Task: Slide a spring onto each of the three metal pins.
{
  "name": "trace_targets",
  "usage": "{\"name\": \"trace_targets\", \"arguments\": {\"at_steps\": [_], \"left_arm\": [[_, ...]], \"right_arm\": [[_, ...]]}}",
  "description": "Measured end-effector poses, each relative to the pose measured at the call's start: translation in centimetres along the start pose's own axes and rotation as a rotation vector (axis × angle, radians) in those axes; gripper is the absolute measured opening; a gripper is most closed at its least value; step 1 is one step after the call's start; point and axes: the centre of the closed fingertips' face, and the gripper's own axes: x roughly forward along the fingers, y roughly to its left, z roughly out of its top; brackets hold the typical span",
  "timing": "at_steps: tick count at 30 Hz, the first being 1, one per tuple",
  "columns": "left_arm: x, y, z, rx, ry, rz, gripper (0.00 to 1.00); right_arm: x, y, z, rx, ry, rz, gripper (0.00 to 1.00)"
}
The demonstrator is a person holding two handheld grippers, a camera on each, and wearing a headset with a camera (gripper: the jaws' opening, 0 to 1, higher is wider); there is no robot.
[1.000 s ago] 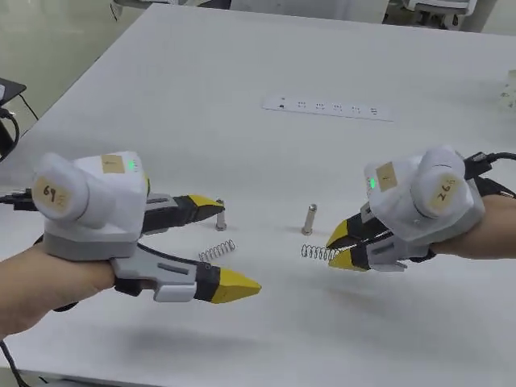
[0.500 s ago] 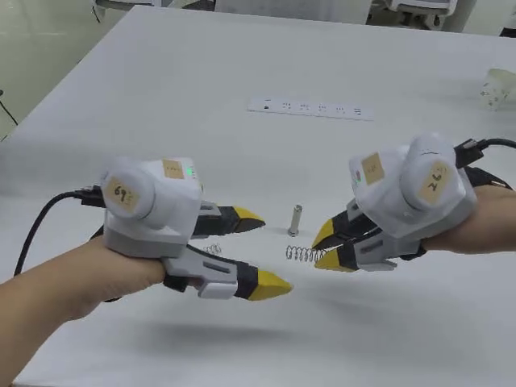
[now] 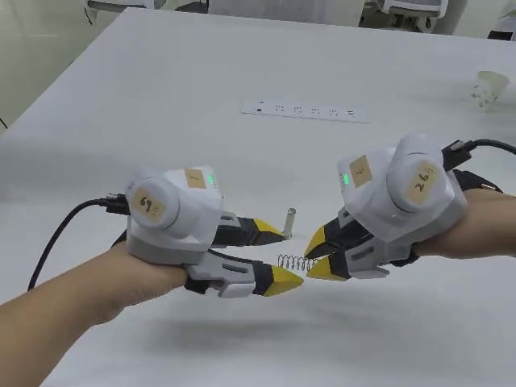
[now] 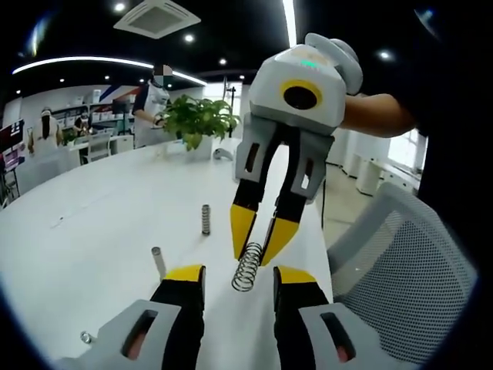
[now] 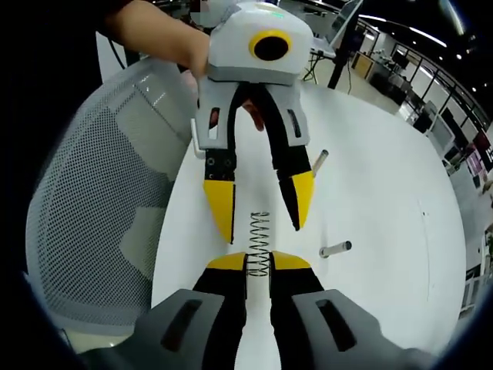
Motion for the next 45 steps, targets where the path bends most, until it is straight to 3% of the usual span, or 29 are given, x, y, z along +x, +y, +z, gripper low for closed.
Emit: {"name": "trace_targets", "arguments": {"at_steps": [4, 13, 27, 34, 40, 45], "left_arm": [[0.2, 0.1, -0.2, 0.000, 0.007, 0.007, 0.29], [0.4, -0.8, -0.2, 0.002, 0.003, -0.032, 0.05], [0.1, -1.5, -0.1, 0.041, -0.002, -0.058, 0.03], [0.1, -1.8, -0.1, 0.036, -0.001, -0.066, 0.02], [0.0, -1.7, 0.0, 0.024, -0.002, -0.070, 0.02], [-0.1, -1.9, 0.0, 0.022, 0.000, -0.073, 0.02]], "right_arm": [[-0.1, 0.0, 0.1, -0.001, -0.001, -0.001, 0.08], [-0.3, 0.1, 0.3, 0.000, -0.015, -0.004, 0.08], [-0.3, 0.8, 0.5, -0.023, -0.043, 0.005, 0.08], [-0.4, 1.0, -0.7, -0.027, -0.031, -0.010, 0.12], [-0.7, 0.8, -0.6, -0.005, -0.077, -0.040, 0.10], [-0.7, 0.9, -0.5, 0.004, -0.091, -0.030, 0.08]]}}
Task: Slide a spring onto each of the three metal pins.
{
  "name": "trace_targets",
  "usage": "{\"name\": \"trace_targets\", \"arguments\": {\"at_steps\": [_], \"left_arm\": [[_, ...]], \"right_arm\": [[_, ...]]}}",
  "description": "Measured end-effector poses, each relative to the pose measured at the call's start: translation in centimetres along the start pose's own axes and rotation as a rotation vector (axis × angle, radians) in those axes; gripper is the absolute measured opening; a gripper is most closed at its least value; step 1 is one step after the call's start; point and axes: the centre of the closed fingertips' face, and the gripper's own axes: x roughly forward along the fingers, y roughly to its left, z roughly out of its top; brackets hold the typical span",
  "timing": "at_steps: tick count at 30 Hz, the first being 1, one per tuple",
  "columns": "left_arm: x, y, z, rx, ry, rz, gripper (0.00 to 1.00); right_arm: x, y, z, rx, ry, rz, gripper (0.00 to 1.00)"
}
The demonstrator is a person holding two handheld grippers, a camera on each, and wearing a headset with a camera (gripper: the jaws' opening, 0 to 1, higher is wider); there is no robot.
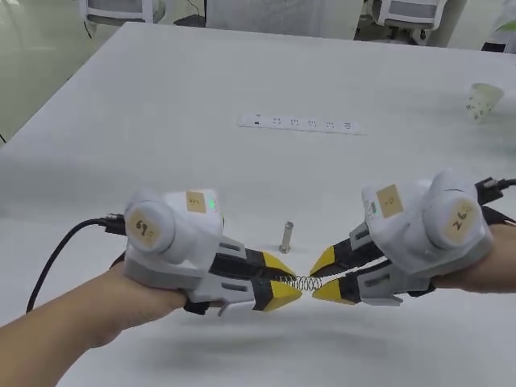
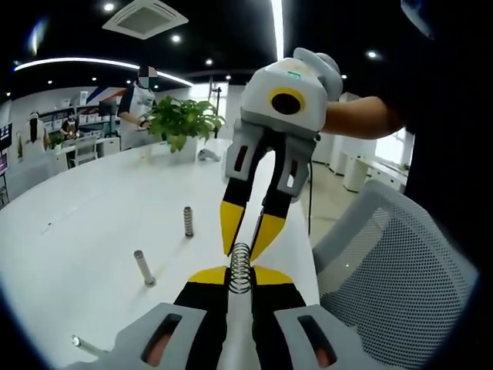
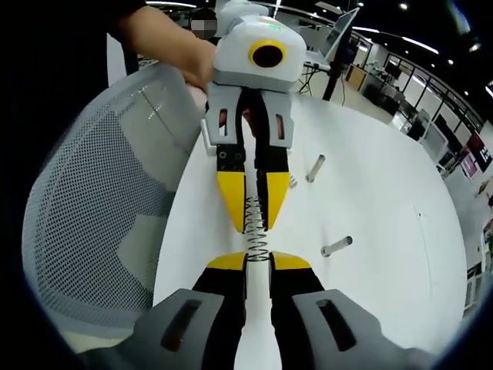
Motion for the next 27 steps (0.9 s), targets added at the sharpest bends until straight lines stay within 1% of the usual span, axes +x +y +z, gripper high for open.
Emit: {"name": "trace_targets", "arguments": {"at_steps": [2, 4, 6, 9, 10, 12, 13, 15, 21, 27], "left_arm": [[0.0, -0.1, 0.0, 0.002, 0.001, -0.001, 0.02], [-0.2, 0.0, -0.1, -0.010, 0.001, -0.003, 0.02], [-0.2, 0.2, -0.6, -0.013, 0.019, 0.002, 0.02], [-0.2, 0.2, -0.8, -0.019, 0.021, 0.001, 0.02], [-0.1, 0.3, -1.0, -0.014, 0.029, 0.004, 0.02], [0.0, 0.2, -1.2, -0.014, 0.033, 0.004, 0.02], [0.1, 0.2, -1.2, -0.013, 0.033, 0.007, 0.02], [0.2, 0.3, -1.2, -0.010, 0.035, 0.010, 0.02], [0.3, 0.0, -1.5, -0.003, 0.047, 0.001, 0.02], [0.5, -0.1, -1.7, -0.013, 0.052, -0.003, 0.03]], "right_arm": [[0.0, 0.0, 0.1, 0.016, -0.005, -0.001, 0.08], [-0.2, 0.0, 0.3, 0.016, -0.011, -0.005, 0.08], [-0.6, -0.1, 0.6, 0.018, -0.028, -0.008, 0.07], [-1.1, -0.2, 1.4, 0.025, -0.061, -0.010, 0.07], [-1.4, -0.3, 1.9, 0.040, -0.087, -0.008, 0.07], [-1.8, -0.4, 2.7, 0.050, -0.117, -0.007, 0.07], [-1.9, -0.4, 2.8, 0.048, -0.121, -0.009, 0.07], [-1.9, -0.3, 3.2, 0.046, -0.135, -0.008, 0.07], [-1.8, 0.1, 4.9, 0.074, -0.215, 0.003, 0.07], [-1.5, 0.2, 5.9, 0.096, -0.272, -0.005, 0.07]]}}
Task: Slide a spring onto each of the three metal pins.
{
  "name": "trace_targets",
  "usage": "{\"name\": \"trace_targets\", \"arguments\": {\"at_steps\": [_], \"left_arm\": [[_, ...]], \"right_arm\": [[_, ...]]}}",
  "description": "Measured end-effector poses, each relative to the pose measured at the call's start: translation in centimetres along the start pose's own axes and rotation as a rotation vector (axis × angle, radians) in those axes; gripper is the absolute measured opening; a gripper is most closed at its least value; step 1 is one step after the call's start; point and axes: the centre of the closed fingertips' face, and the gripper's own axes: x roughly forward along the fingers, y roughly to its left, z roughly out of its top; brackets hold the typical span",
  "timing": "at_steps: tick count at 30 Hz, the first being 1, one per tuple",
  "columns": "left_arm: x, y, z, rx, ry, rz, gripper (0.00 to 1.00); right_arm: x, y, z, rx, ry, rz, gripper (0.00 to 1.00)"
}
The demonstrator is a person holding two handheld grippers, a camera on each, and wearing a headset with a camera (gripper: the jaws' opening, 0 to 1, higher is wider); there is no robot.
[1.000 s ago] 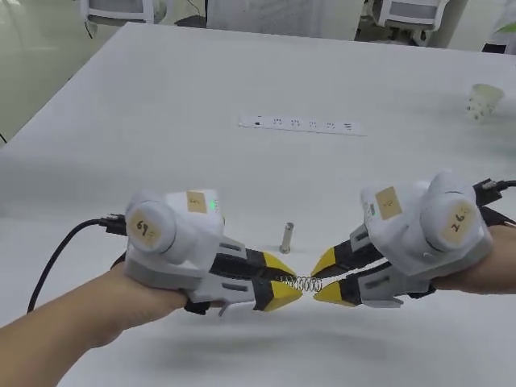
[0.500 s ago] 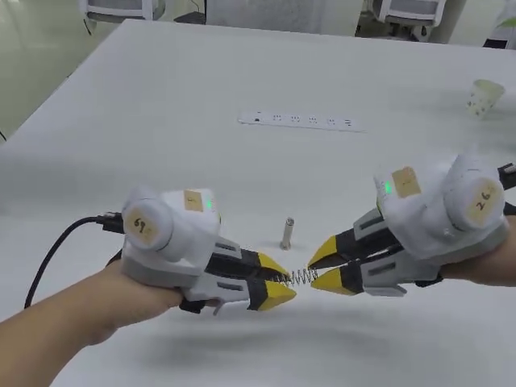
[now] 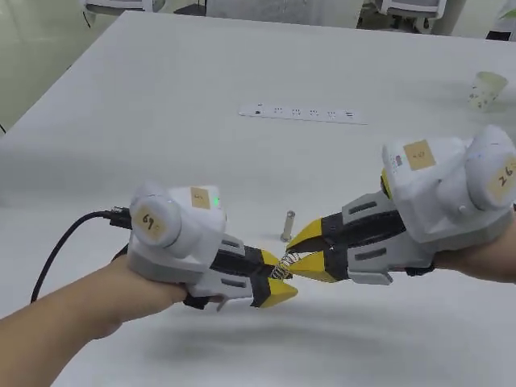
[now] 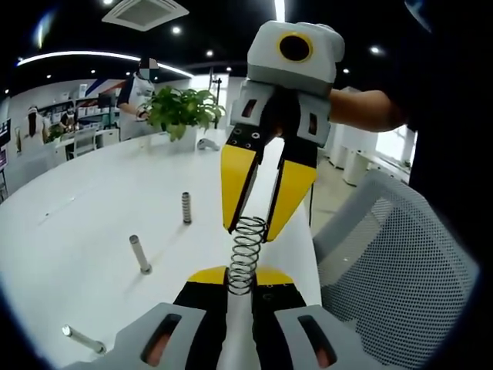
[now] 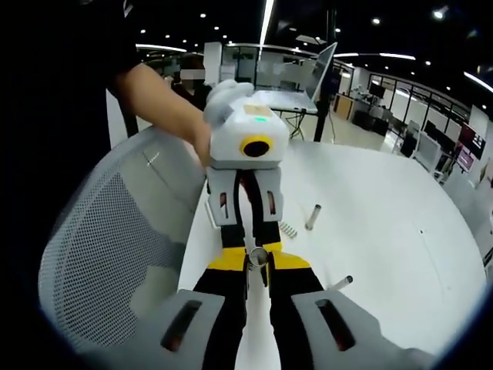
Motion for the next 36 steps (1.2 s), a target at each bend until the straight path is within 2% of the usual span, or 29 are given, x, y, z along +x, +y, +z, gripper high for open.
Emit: {"name": "trace_targets", "arguments": {"at_steps": [6, 13, 23, 36], "left_arm": [[0.2, -0.5, 0.1, 0.003, 0.002, -0.012, 0.03], [0.0, -0.2, 0.4, -0.003, -0.011, -0.007, 0.03], [-0.2, -0.4, 0.6, -0.021, -0.022, -0.008, 0.04], [-1.0, 0.3, 0.6, -0.055, -0.026, 0.024, 0.10]], "right_arm": [[0.3, 0.2, 0.5, 0.002, -0.032, -0.007, 0.07], [0.1, 0.0, 0.7, 0.007, -0.049, -0.026, 0.07], [0.1, 0.1, 0.9, -0.013, -0.027, -0.018, 0.07], [-0.1, -0.3, 0.9, -0.038, -0.008, -0.033, 0.07]]}}
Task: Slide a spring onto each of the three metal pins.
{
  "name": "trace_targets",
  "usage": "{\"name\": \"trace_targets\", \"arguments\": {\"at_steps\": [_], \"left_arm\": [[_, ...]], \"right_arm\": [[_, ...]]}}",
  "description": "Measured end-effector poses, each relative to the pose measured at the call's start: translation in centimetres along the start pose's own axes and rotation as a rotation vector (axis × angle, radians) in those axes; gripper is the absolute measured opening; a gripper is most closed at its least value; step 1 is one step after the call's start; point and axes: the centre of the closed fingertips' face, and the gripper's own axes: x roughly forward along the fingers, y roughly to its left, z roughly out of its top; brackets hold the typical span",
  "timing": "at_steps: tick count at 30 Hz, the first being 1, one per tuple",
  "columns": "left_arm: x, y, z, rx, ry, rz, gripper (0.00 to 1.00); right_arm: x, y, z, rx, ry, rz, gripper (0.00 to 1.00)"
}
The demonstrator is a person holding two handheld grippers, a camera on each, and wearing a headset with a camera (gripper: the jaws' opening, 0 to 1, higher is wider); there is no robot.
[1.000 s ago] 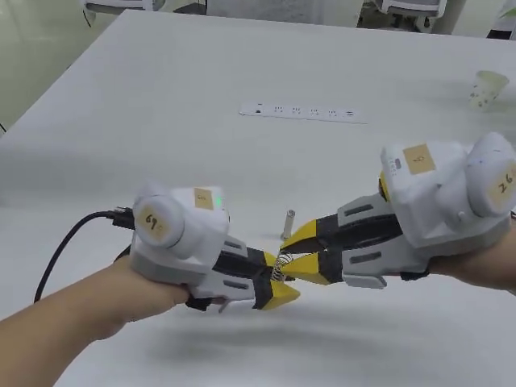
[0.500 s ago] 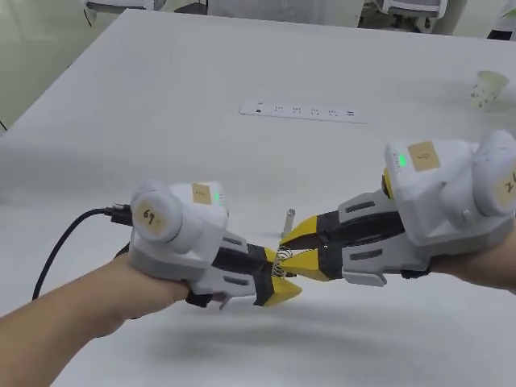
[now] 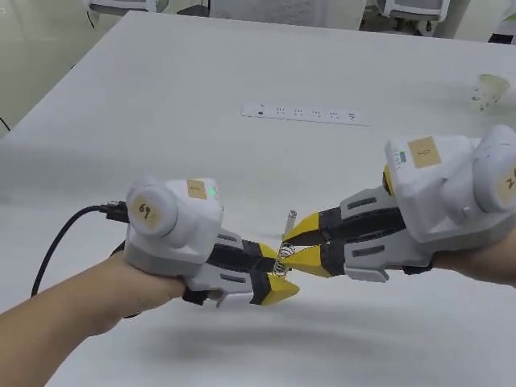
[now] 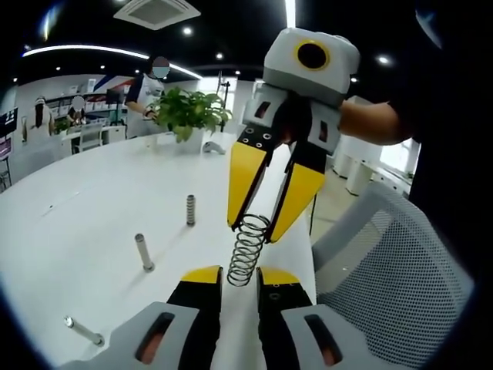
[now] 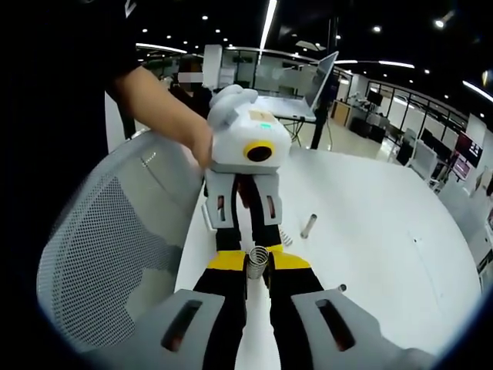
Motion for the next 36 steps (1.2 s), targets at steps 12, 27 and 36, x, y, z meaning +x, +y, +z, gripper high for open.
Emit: {"name": "trace_targets", "arguments": {"at_steps": [12, 27, 36], "left_arm": [[-3.2, 0.7, -1.6, 0.010, 0.047, 0.063, 0.30], [-6.8, 3.1, -1.6, -0.044, 0.008, 0.177, 0.41], [-7.8, 3.6, -2.3, -0.063, 0.009, 0.225, 0.50]], "right_arm": [[0.1, -0.1, -0.3, -0.006, 0.021, -0.008, 0.07], [-0.1, -1.1, -0.8, -0.021, 0.041, -0.040, 0.07], [-0.2, -1.7, -1.5, -0.022, 0.050, -0.073, 0.07]]}}
